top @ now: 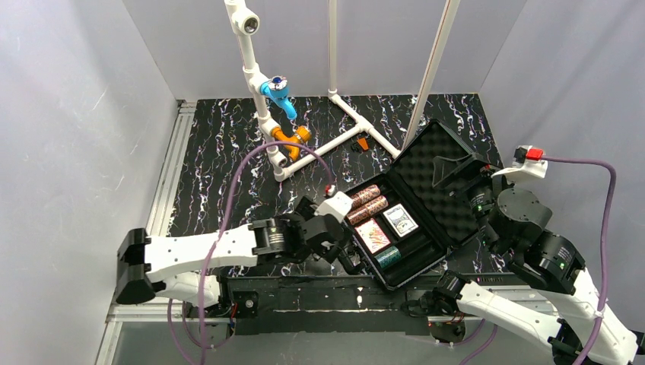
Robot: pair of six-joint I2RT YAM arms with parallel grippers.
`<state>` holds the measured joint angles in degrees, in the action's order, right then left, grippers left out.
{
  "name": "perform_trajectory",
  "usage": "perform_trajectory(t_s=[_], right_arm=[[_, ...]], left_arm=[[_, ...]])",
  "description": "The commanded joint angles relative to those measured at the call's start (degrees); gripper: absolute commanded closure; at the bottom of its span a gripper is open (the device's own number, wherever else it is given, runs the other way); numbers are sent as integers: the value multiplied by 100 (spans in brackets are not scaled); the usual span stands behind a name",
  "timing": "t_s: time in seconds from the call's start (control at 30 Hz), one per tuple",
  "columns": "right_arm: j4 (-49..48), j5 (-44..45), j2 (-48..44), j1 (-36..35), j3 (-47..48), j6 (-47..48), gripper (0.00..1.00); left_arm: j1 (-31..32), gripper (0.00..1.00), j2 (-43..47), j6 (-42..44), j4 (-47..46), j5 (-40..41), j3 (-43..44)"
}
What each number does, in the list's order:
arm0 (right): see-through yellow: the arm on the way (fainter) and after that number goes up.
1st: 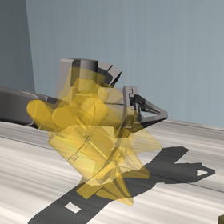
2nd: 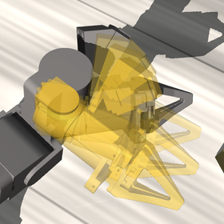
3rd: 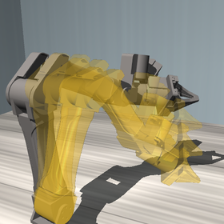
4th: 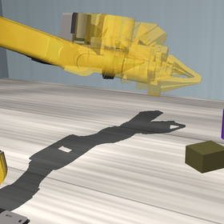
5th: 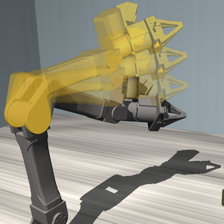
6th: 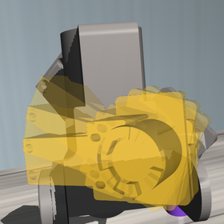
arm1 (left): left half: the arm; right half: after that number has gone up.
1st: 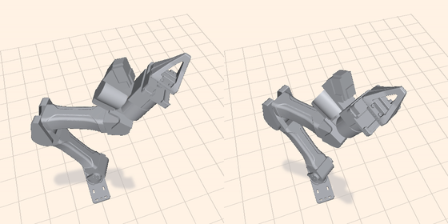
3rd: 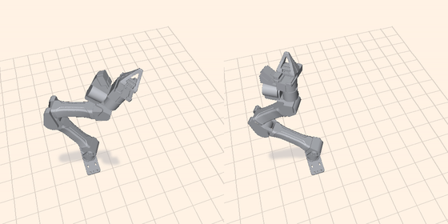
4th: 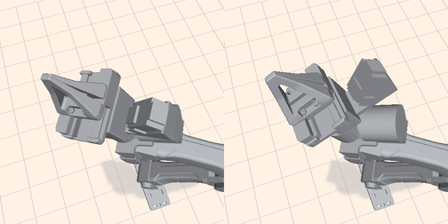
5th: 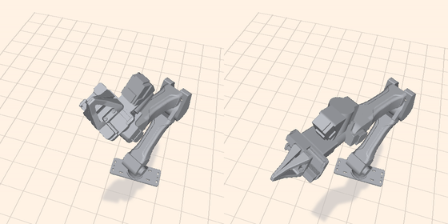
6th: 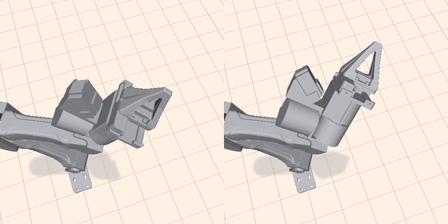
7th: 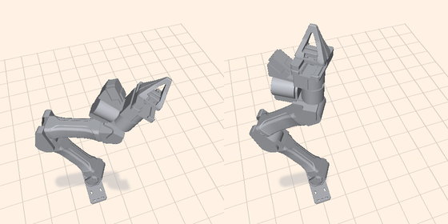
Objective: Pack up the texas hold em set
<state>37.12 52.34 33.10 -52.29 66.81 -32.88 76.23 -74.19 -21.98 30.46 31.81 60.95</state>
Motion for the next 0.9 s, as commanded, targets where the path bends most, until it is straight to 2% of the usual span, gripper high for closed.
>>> perform_trajectory(t_s=[0.0, 0.27, 0.43, 0.63, 0.73, 0.87], right_arm=[[-279, 49, 57, -18, -73, -97, 3], [-317, -16, 161, -18, -124, -148, 2], [-320, -171, 353, -18, -104, -155, 2], [-292, -272, 439, -18, -173, -242, 2], [-293, -270, 386, -18, -243, -248, 2], [-262, -262, 293, -18, -306, -254, 2]], left_arm=[[6, 2, 744, -515, 823, 719, -364], [-43, 2, 1613, -1189, 1772, 985, -854], [-425, 2, 1782, -1647, 2287, 1001, -932], [-1213, 3, 1725, -1608, 2295, 578, -1018], [-1436, 4, 1607, -1347, 1938, 289, -1068], [-1816, 12, 1159, -1094, 1726, 105, -921]])
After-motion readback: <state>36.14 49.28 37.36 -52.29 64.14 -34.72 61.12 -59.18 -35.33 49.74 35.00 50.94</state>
